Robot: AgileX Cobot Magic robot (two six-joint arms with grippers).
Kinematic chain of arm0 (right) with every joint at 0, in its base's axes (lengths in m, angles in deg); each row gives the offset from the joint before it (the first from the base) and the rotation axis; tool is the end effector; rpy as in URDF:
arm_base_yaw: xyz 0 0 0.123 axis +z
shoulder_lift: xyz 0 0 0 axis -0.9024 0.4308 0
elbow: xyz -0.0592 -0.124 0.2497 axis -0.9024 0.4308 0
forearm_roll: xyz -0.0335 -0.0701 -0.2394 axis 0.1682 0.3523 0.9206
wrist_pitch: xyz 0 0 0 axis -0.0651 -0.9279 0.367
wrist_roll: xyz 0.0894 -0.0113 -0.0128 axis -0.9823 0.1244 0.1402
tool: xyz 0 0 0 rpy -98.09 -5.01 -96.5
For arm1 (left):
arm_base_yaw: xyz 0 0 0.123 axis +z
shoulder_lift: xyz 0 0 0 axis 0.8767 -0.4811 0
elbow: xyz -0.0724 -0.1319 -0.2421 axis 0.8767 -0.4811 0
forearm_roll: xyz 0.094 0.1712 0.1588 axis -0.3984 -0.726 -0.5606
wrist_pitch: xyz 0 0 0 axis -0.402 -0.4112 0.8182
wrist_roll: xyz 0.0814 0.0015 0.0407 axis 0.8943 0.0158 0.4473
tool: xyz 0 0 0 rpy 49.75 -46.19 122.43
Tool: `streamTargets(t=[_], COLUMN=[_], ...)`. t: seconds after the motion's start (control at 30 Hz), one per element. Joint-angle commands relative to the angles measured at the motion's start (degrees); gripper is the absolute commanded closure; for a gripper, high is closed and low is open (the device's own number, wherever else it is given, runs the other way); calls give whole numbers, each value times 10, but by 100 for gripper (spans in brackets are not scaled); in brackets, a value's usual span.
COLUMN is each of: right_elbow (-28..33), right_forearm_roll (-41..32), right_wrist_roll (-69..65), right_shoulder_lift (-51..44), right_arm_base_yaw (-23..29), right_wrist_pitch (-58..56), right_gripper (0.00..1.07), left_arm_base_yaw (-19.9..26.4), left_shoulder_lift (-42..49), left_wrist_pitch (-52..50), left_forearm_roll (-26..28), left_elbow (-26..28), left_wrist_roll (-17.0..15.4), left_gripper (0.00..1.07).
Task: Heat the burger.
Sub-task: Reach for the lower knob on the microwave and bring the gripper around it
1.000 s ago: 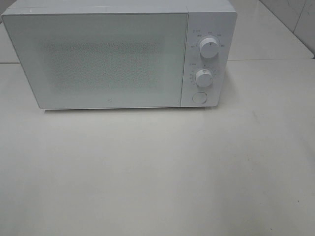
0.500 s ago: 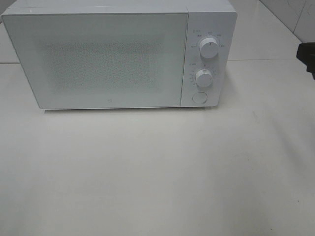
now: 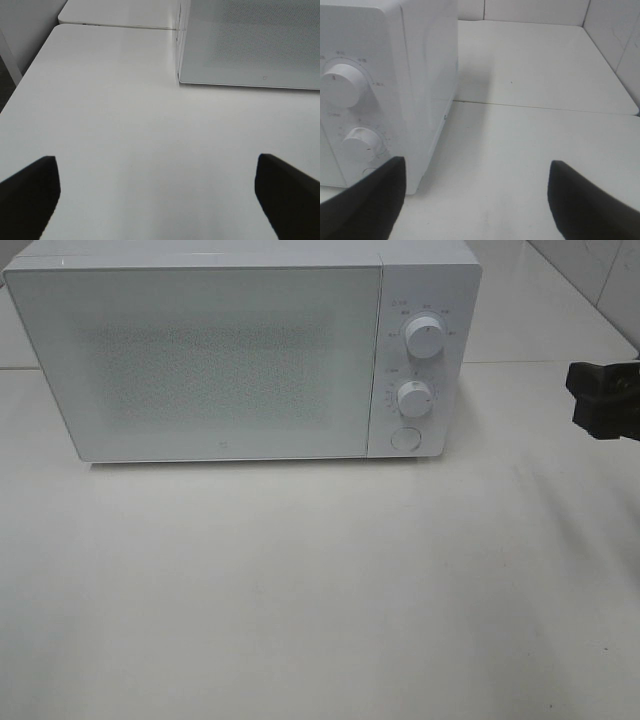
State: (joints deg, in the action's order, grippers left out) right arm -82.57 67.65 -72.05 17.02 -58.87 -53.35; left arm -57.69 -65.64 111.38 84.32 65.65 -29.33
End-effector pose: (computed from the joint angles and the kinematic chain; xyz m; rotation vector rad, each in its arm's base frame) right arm 0.2159 0.0190 0.2144 -0.0578 1.7663 0.0578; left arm -0.0050 -0.0048 0.2799 -0.0493 2.0137 -0.0203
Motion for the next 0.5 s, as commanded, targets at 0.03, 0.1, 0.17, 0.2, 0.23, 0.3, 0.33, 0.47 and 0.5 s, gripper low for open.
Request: streamTargets(t=[0.03, 0.1, 0.17, 0.2, 0.23, 0.3, 0.33, 0.47, 0.5], right_elbow=[10, 12, 15, 16, 16, 16, 16, 16, 16], right_forearm_roll=[-84, -105, -139, -159, -199, -239, -261, -315, -340], right_wrist_roll=[54, 67, 99, 117, 148, 175, 185, 191, 191], right_shoulder_lift=[25, 30, 41, 46, 58, 70, 77, 95, 100], right_arm_base_yaw=[11, 23, 54, 72, 105, 138, 155, 197, 220], right_wrist_pitch=[63, 74, 94, 107, 130, 160, 177, 211, 221], right_gripper=[32, 32, 32, 32, 32, 32, 32, 32, 32], left_arm_base_yaw=[1, 1, 1, 1, 1, 1, 1, 1, 1], left_shoulder_lift=[13, 13, 13, 13, 13, 13, 13, 13, 13], left_wrist_pitch=[-3, -3, -3, -3, -3, -3, -3, -3, -3], left_forearm_roll=[5, 5, 5, 5, 5, 5, 5, 5, 5], left_elbow=[-2, -2, -2, -2, -2, -2, -2, -2, -2], left_wrist_roll=[0, 0, 0, 0, 0, 0, 0, 0, 0], left_gripper=[9, 9, 9, 9, 9, 9, 9, 9, 9])
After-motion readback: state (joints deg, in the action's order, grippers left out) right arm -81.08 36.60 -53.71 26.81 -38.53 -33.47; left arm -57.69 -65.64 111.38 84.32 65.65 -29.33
